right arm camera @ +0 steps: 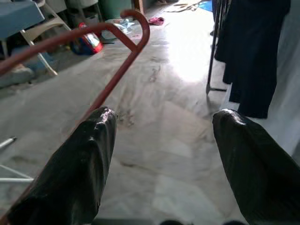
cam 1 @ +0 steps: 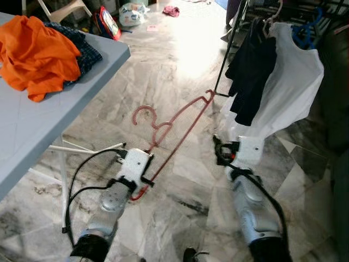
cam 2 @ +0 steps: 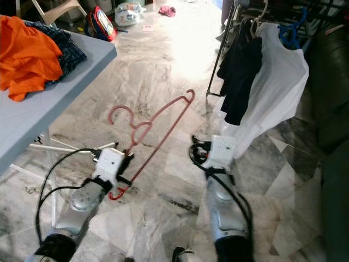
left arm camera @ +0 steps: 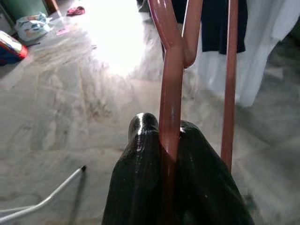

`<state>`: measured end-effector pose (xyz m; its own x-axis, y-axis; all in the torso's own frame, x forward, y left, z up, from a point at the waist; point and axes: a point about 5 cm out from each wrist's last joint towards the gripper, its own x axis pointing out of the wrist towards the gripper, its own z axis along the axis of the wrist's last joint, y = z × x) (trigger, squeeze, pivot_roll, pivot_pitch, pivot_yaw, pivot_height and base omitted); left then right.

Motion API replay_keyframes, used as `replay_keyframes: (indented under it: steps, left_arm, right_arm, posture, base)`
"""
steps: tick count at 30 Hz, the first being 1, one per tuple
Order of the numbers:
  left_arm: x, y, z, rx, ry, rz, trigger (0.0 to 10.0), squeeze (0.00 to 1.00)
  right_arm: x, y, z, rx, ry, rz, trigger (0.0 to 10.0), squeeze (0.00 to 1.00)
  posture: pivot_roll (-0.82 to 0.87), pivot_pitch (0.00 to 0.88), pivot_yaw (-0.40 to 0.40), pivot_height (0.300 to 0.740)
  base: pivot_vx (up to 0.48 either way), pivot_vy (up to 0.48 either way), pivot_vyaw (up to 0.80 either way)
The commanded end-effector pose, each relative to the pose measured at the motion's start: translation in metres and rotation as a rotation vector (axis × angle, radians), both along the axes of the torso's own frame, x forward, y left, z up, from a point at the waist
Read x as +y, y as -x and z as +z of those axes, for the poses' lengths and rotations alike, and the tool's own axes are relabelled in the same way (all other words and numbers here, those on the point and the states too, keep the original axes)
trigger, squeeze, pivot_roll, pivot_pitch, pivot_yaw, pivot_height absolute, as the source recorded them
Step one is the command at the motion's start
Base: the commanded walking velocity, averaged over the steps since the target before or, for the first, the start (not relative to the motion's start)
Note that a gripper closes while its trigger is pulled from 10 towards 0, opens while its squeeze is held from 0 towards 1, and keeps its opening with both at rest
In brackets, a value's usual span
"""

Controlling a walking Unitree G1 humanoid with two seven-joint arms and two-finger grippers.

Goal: Hang hanger

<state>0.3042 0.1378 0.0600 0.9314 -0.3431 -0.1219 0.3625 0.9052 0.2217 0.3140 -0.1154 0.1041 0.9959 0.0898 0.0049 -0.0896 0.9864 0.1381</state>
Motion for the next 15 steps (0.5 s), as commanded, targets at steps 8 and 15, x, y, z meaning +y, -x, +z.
replay_keyframes:
  steps: [8, 15]
  left_arm:
    - [-0.0063, 0.0028, 0.0018, -0.01, 0.015, -0.037, 10.0, 0.0]
    - [-0.0058, 0.0029, 0.0025, -0.012, 0.011, -0.042, 10.0, 0.0]
  right_arm:
    - [-0.011, 0.0039, -0.0021, 0.004, 0.011, -0.033, 10.0, 0.0]
    - [-0.0112, 0.0047, -0.0028, 0.007, 0.014, -0.035, 10.0, 0.0]
  posture:
    - [0.07, 0.199, -0.007, 0.74]
    - [0.07, 0.204, -0.003, 0.74]
  base:
    - [0.0, -0.27, -0.7]
    - [0.0, -0.16, -0.07]
